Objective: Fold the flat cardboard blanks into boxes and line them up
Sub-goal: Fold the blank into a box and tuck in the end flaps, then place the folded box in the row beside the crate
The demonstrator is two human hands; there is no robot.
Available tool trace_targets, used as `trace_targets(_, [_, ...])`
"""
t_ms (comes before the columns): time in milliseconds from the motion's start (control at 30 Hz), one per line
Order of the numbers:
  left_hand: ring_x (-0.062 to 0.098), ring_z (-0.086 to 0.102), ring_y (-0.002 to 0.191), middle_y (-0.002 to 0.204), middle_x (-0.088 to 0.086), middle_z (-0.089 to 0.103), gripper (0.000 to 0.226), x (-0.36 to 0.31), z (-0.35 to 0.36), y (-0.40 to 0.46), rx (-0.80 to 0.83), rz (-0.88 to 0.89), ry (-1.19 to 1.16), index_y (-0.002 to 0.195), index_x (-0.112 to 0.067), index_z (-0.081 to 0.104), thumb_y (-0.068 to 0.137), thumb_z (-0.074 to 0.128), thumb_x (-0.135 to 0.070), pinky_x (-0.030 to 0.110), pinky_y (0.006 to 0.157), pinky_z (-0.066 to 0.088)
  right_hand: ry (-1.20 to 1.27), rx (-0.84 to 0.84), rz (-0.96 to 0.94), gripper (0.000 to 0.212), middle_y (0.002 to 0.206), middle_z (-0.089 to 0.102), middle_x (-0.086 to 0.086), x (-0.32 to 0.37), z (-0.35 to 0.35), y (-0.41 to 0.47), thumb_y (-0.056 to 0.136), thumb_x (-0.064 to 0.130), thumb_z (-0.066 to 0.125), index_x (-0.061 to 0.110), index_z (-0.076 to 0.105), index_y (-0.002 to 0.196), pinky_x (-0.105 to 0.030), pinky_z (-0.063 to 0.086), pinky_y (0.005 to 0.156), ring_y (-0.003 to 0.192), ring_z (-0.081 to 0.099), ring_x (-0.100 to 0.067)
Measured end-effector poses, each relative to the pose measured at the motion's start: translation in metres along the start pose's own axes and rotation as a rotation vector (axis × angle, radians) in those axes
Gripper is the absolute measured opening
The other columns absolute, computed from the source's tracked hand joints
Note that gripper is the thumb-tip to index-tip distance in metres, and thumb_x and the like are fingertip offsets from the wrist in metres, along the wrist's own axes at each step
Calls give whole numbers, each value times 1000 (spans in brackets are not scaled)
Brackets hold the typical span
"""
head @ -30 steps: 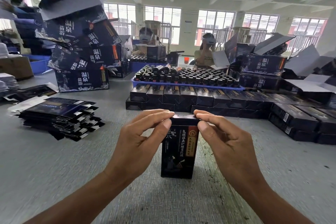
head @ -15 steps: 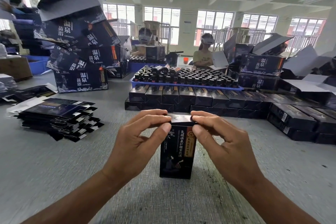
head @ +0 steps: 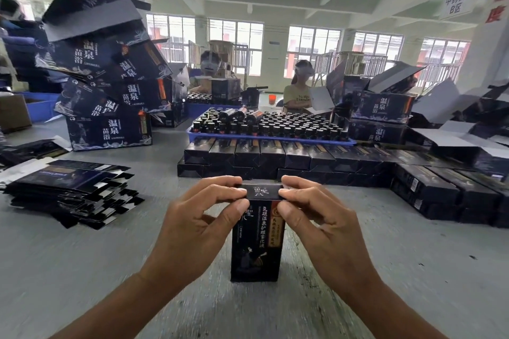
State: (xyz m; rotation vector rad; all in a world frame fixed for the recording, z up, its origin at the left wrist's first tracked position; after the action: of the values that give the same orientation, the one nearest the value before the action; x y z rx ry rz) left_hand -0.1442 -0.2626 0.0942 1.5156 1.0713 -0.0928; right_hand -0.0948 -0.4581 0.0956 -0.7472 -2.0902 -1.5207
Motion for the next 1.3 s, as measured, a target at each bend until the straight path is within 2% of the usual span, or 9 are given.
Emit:
trace_targets(133, [7, 66, 111, 122, -16, 67, 30, 5, 4, -1, 37, -67, -34, 104, -25, 71, 83, 61, -45, 24, 72, 61, 44, 46, 87, 20, 117, 67, 25, -9, 3, 0, 91, 39, 62, 37, 72, 108, -21, 57, 86, 110, 65, -1])
trace_targets(467, [-2, 63, 113, 118, -28, 66, 55, 14, 14, -11, 228, -106, -78, 119, -58, 50, 84, 74, -23, 17, 75, 56, 78, 156, 132, 26, 114, 68, 28, -17, 10, -4, 99, 27, 61, 36, 61, 124, -10, 53, 79, 105, 66, 5])
trace_targets(633, [6, 68, 108, 119, -26, 66, 59, 14, 14, -10, 287, -127, -105, 124, -63, 46, 78, 70, -36, 18, 81, 56, -10, 202, 150, 44, 117, 61, 39, -22, 12, -7, 98, 33, 63, 59, 48, 130, -8, 53, 78, 109, 61, 13])
trace_targets(733, [7, 70, 102, 116, -27, 67, 63, 19, 13, -9, 279, -166, -82, 125, -68, 43, 75, 71, -41, 21, 80, 58, -139, 251, 185, 66, 115, 52, 44, -29, 18, -10, 96, 42, 63, 75, 23, 137, -18, 51, 91, 110, 60, 10])
trace_targets(833, [9, 73, 94, 110, -23, 69, 68, 27, 11, -9, 213, -196, -27, 125, -68, 44, 79, 77, -32, 25, 73, 59, -238, 302, 217, 87, 129, 44, 33, -36, 28, -16, 91, 45, 68, 74, 3, 141, -36, 51, 101, 115, 57, 1])
trace_targets(900, [11, 74, 86, 102, -12, 73, 70, 37, 6, -8, 142, -249, -9, 123, -67, 45, 80, 80, -24, 27, 71, 57, -238, 353, 224, 90, 138, 47, 26, -39, 37, -22, 86, 49, 71, 69, 5, 144, -42, 49, 105, 117, 56, -1])
trace_targets(967, [14, 75, 79, 99, -3, 73, 68, 46, 1, -7, 78, -348, -63, 114, -68, 47, 78, 82, -22, 35, 70, 58, -269, 382, 184, 90, 141, 48, 23, -37, 43, -28, 80, 58, 71, 65, 10, 146, -35, 44, 106, 121, 50, 0])
trace_targets(1100, [24, 76, 78, 99, 10, 75, 57, 59, 3, -11, 21, -532, -246, 106, -65, 53, 66, 81, -36, 41, 66, 61, -486, 405, 69, 83, 147, 41, 13, -33, 47, -30, 78, 69, 61, 52, 18, 147, -33, 44, 105, 125, 47, -10])
trace_targets(1300, [20, 77, 80, 101, -17, 74, 68, 57, 22, -21, 164, -559, -172, 110, -84, 35, 63, 75, -56, 40, 70, 58, -612, 172, 216, 57, 131, 53, 8, -61, -4, 2, 81, 55, 59, 37, 41, 132, -27, 52, 85, 106, 56, -12])
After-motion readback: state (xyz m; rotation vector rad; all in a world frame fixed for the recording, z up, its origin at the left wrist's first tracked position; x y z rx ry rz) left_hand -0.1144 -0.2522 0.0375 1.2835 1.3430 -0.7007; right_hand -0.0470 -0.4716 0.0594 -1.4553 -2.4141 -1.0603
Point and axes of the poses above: each hand's wrist, its own y-axis towards the middle knuckle, its own z-axis out of the palm, x = y × z, the point moved 7 cm from there along y, towards the middle knuckle
